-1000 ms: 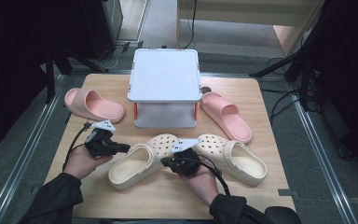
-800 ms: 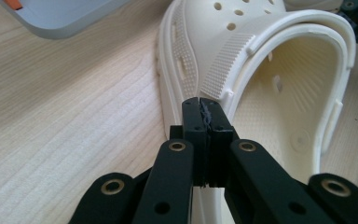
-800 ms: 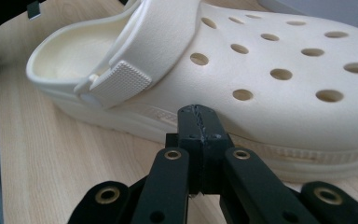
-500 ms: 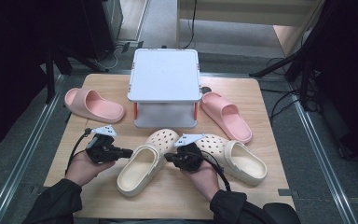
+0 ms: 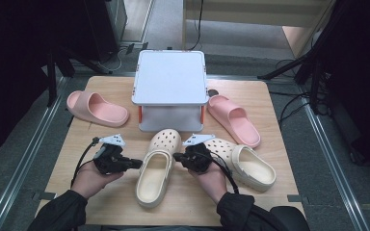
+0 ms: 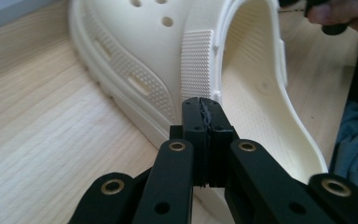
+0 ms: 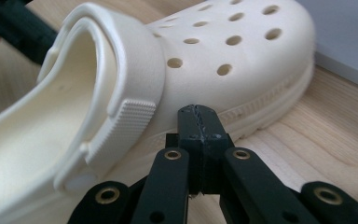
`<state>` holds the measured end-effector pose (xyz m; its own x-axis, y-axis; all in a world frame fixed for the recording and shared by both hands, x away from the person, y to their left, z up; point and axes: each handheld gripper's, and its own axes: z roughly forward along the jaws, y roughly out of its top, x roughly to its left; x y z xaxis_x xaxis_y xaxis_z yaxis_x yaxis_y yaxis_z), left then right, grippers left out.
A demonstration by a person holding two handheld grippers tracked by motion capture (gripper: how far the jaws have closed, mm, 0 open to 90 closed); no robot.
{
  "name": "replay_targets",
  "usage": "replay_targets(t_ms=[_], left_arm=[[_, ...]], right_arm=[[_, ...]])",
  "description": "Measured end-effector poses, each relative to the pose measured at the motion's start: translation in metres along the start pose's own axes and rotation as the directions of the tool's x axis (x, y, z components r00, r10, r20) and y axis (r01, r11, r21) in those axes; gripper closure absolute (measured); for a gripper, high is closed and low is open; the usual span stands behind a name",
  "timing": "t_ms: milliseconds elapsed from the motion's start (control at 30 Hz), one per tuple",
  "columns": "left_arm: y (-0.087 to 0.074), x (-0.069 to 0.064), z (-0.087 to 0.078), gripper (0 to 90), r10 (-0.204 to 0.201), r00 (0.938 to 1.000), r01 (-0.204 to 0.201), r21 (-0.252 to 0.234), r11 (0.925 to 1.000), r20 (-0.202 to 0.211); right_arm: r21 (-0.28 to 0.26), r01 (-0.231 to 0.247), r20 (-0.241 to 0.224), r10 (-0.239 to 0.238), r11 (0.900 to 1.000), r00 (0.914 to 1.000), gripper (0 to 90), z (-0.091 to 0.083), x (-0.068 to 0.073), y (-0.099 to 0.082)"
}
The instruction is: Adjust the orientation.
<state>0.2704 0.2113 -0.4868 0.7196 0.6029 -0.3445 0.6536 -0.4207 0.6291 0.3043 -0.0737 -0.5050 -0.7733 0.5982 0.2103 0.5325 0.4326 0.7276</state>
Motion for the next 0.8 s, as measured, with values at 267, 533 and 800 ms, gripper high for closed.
replay_targets(t_ms=[267,533,800], left_arm=[[0.002,-0.007,0.007,83.2,-0.012,0.9993,0.012,0.003,0.9999,0.035],[0.012,-0.001,-0.015,67.3,-0.043,0.999,0.043,-0.058,0.9974,0.012],[0.035,0.006,-0.036,63.4,-0.043,0.9988,0.04,-0.099,0.9943,-0.025]], right_arm=[[-0.008,-0.035,0.024,0.035,0.9994,0.9991,90.0,0.0,-0.008,0.003],[-0.058,-0.016,0.023,0.017,0.9982,0.9996,75.5,-0.022,-0.005,0.018],[-0.105,-0.023,-0.007,0.023,0.9942,0.9997,63.0,-0.045,0.001,0.018]])
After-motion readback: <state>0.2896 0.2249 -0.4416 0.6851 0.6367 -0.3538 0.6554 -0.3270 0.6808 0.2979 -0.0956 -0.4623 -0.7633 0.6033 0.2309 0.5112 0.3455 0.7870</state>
